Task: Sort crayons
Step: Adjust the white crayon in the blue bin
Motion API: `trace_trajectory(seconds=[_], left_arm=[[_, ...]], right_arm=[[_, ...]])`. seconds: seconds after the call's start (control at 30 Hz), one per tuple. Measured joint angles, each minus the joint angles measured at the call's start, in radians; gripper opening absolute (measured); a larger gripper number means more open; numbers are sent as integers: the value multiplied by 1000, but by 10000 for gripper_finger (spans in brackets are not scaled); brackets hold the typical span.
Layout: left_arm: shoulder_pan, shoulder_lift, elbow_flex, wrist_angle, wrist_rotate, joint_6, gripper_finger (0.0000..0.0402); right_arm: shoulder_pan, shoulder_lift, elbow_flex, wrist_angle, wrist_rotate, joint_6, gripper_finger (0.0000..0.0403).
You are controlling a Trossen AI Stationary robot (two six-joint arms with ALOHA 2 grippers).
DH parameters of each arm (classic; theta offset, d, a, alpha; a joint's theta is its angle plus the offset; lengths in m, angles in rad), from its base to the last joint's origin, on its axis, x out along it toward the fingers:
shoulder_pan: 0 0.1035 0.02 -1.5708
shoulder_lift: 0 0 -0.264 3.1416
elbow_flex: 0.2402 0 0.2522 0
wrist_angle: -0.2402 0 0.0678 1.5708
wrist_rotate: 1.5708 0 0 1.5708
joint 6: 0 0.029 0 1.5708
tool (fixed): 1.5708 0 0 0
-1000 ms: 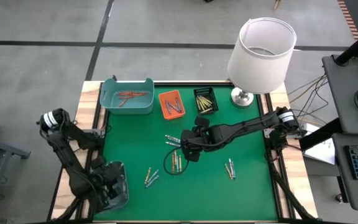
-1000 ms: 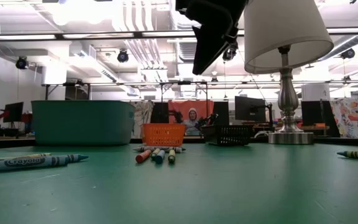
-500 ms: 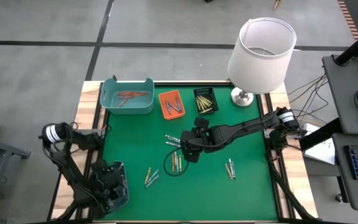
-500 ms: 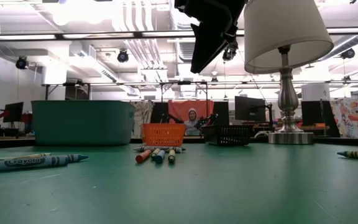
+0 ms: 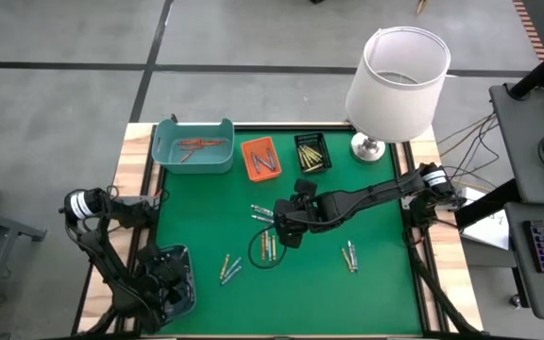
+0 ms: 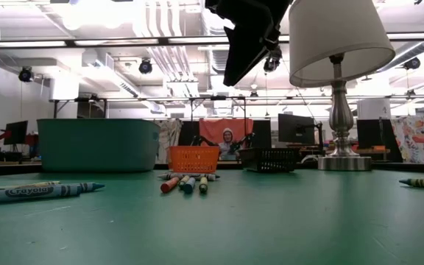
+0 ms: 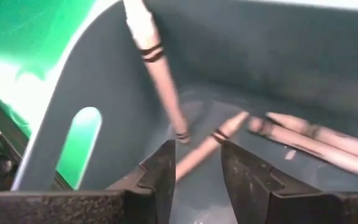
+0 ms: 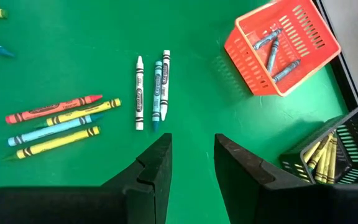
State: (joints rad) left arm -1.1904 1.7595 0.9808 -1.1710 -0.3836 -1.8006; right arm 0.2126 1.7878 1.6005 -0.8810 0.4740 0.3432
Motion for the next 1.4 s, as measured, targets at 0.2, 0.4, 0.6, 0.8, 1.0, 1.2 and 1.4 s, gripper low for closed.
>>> trace_trajectory(seconds=[0.2, 0.4, 0.6, 0.8, 1.0, 1.2, 1.4], left_arm=[[0, -3, 61, -72, -1, 1, 112], [0, -4, 86, -138, -11, -8, 112], [0, -4, 85, -136, -150, 15, 112], [0, 1, 84, -149, -231, 57, 112], [0, 2, 74, -169, -220, 34, 112], [0, 2, 30, -165, -220, -3, 112], [0, 2, 5, -162, -208, -50, 112]], right_arm=[[6, 1, 0, 6, 0, -2, 107], [11, 1, 0, 8, 0, -2, 107], [15, 1, 0, 13, 0, -2, 107], [19, 1, 0, 25, 0, -4, 107], [19, 1, 0, 28, 0, -14, 107], [19, 1, 0, 35, 0, -14, 107], [19, 1, 0, 37, 0, -12, 107]])
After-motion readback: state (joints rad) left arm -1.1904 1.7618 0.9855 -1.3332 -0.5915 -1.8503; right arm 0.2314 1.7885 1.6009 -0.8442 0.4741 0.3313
